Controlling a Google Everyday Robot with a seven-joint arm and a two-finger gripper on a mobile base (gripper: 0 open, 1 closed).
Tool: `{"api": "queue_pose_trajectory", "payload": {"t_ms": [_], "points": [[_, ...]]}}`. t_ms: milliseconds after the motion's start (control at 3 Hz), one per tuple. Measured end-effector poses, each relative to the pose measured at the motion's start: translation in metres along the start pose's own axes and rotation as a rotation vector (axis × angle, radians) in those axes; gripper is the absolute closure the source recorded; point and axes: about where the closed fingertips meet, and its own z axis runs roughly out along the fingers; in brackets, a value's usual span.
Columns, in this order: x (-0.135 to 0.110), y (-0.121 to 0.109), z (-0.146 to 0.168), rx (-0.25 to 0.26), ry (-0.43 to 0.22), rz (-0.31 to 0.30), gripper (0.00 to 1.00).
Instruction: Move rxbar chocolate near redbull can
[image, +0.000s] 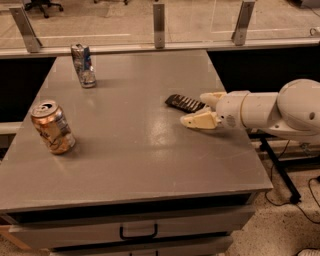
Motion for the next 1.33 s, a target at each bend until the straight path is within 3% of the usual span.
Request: {"api": "queue_pose_trajectory", "payload": {"t_ms": [333,667,1333], "points": [[0.001,-0.001,0.003,-0.009,-0.005,0.008,0.36],[0.002,-0.002,0.005,-0.018,-0.008,0.012,0.44],[-0.006,-0.003,0.013,-0.044,-0.032,-0.004,0.86]]}}
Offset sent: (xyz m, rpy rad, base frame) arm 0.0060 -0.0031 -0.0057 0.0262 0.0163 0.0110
